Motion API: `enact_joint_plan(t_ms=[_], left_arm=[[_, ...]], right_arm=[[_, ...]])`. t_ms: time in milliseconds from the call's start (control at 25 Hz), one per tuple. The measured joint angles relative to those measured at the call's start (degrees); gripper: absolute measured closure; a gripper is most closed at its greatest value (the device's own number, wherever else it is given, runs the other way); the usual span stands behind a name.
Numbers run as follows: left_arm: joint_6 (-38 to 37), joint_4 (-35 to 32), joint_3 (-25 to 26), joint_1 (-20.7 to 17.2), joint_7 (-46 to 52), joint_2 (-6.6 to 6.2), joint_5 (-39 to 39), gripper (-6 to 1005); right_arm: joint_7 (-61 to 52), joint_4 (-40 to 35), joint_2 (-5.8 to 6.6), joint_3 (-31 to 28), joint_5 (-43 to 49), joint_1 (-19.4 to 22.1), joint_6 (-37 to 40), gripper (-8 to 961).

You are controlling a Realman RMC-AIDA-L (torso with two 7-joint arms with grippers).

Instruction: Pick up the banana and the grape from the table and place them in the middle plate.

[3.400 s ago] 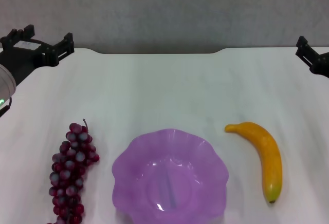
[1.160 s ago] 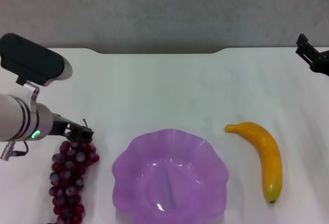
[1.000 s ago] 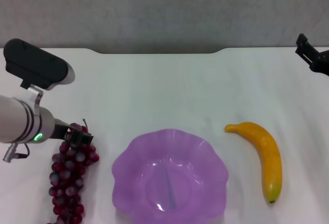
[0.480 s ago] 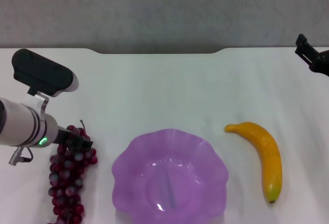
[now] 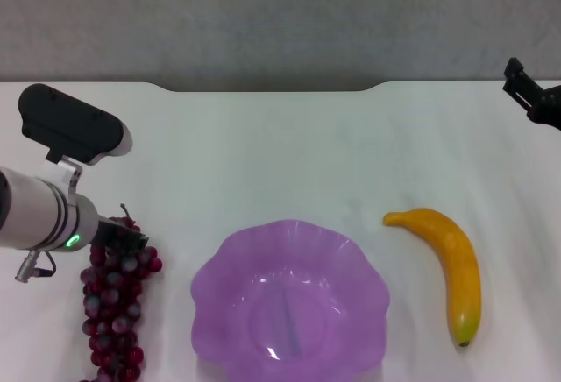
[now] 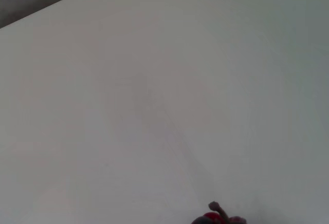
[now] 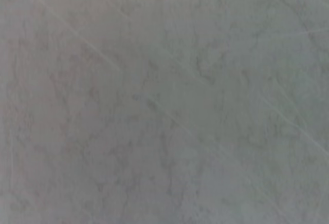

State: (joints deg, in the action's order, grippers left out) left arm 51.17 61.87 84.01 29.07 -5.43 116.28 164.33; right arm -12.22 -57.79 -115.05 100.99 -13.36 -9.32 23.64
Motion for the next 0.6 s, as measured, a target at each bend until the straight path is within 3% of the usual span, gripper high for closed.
enact_joint_plan(t_ms=[360,600], left_arm=[[0.51,0.00,-0.13,-0.03,-0.35,0.00,0.11,512],[0.99,1.59,-0.40,-0.73,-0.26,0.00,0.11,562]], right_arm=[[0.00,0.01,0.00,0.00,0.00,0.00,0.00,73],[0.00,0.15,0.00,0.00,0.00,0.09,0.00,74]])
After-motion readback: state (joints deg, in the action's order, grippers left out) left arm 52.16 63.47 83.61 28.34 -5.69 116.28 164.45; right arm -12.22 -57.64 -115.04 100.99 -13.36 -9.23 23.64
